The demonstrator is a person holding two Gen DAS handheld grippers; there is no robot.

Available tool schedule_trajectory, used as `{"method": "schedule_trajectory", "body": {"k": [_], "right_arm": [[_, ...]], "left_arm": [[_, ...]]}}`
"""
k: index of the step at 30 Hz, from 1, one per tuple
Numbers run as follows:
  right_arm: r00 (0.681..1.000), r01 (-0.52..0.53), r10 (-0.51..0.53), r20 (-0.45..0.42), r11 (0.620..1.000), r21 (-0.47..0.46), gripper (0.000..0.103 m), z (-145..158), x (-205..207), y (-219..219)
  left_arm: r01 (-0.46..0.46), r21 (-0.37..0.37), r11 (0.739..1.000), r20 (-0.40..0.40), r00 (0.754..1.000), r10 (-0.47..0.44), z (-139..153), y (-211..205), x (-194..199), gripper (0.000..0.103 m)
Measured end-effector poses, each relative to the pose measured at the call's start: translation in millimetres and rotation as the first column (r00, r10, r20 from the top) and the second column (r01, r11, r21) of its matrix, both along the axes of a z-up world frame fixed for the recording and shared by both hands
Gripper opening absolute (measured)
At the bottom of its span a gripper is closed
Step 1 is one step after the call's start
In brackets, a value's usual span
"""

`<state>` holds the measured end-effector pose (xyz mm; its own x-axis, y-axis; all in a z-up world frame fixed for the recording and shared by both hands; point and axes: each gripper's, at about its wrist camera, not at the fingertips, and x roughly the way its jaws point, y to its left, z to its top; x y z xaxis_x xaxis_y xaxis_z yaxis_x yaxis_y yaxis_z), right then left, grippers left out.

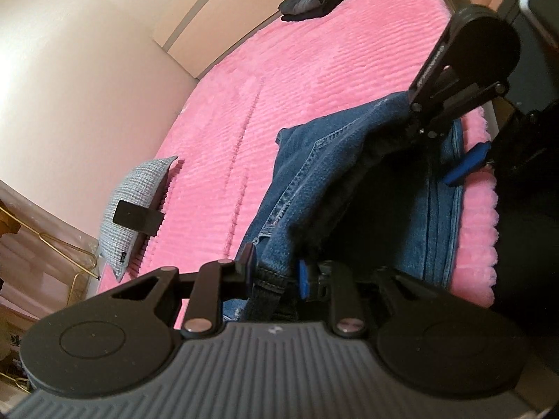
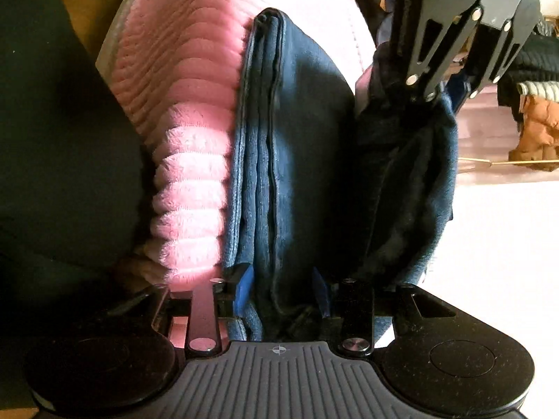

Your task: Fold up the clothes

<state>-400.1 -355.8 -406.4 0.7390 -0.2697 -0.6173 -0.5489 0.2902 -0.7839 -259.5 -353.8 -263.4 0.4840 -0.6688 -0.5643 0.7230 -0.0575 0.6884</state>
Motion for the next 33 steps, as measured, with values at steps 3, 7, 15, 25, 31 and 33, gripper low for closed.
{"method": "schedule_trajectory", "body": {"k": [3,7,15,25,31,33], "right_arm": [[1.0,0.004,-0.005,0.026,0.999,0.042,0.041,-3.1,8.8,2.3],[0.999,-0.019,0.017,0.042,0.999,0.04,0.041,-2.4,9.5,7.6],[0.997,0.069,-0.069,0.024,0.998,-0.014,0.01,-2.3,11.0,0.1],[0.988,0.147,-0.151,0.02,0.979,0.144,0.005,36.3,-19.1,12.8],[0.984,0.142,-0.154,0.091,0.982,0.124,0.007,16.0,-29.7,17.2],[0.983,0.141,-0.155,0.103,0.981,0.131,0.007,18.6,-37.8,14.1]], "left_arm": [[-0.006,-0.007,1.0,-0.004,1.0,0.006,-0.1,0.7,-0.4,0.023],[-0.004,-0.009,1.0,-0.017,1.0,0.004,0.8,3.4,3.1,0.024],[-0.001,-0.015,1.0,0.0,1.0,0.001,1.7,0.5,1.3,0.024],[0.035,0.053,0.998,0.042,0.998,-0.037,-22.2,19.5,-19.4,0.024],[0.069,0.159,0.985,0.102,0.991,-0.086,-73.1,36.2,-34.8,0.024],[0.066,0.155,0.986,0.115,0.99,-0.084,-80.8,40.0,-35.7,0.024]]}}
